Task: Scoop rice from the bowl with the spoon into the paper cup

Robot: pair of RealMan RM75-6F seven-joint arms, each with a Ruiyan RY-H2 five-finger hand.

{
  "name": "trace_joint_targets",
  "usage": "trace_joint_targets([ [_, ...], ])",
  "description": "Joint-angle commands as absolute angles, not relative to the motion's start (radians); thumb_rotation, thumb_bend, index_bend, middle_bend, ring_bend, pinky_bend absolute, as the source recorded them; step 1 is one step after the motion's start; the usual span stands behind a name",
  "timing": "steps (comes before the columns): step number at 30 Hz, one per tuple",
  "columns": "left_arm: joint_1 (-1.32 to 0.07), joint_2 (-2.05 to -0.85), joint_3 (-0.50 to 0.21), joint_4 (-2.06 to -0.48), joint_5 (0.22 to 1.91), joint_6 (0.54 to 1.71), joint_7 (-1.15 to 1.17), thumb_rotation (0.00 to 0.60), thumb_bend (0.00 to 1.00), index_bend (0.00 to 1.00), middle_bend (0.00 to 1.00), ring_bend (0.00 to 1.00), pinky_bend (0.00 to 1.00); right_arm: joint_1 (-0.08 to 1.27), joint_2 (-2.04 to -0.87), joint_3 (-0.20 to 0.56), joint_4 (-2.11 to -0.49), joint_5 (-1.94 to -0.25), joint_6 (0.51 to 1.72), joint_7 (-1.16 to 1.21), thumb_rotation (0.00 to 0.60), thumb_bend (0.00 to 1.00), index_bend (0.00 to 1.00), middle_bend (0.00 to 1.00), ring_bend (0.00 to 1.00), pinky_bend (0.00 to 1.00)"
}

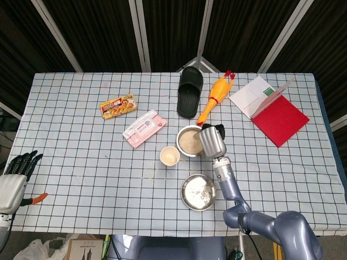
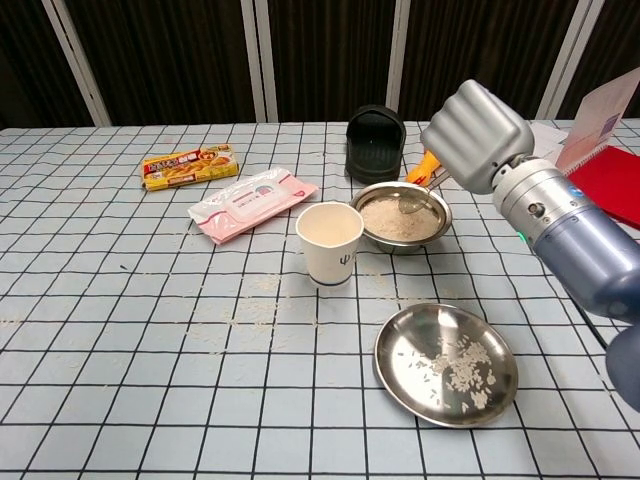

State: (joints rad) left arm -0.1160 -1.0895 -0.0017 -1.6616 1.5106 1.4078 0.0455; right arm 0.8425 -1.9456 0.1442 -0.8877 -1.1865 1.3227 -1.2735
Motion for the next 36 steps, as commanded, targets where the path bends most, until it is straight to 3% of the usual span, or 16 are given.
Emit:
trace_joint_targets([
  [1,-0.117,-1.09,-0.001,-1.662,1.511,1.406,0.045,0.6,0.0,0.0,0.0,0.0,0.0,0.838,-1.974,0.142,-0.859,-1.201,1.316,-1.259,0.6,0.57,0.62,0.88,0.95,1.0],
  [17,-0.119,-1.083,0.002,-1.666,1.511,1.401,0.031,0.6,0.0,0.0,0.0,0.0,0.0,0.817,-2.041,0.174,-0.81,-1.199,1.256,-1.184,0.6,0.57,0.63,0.88,0.95,1.0],
  [28,-0.121,-1.081,0.003,-1.671,1.505,1.393,0.033,0.6,0.0,0.0,0.0,0.0,0.0,0.783,-2.025,0.304,-0.955,-1.064,1.227,-1.122,0.6,0.58,0.64,0.88,0.95,1.0],
  [36,-0.122,-1.08,0.003,-1.677,1.499,1.389,0.033,0.6,0.0,0.0,0.0,0.0,0.0,0.763,-1.984,0.354,-1.085,-0.982,1.223,-1.145,0.6,0.58,0.64,0.88,0.95,1.0],
])
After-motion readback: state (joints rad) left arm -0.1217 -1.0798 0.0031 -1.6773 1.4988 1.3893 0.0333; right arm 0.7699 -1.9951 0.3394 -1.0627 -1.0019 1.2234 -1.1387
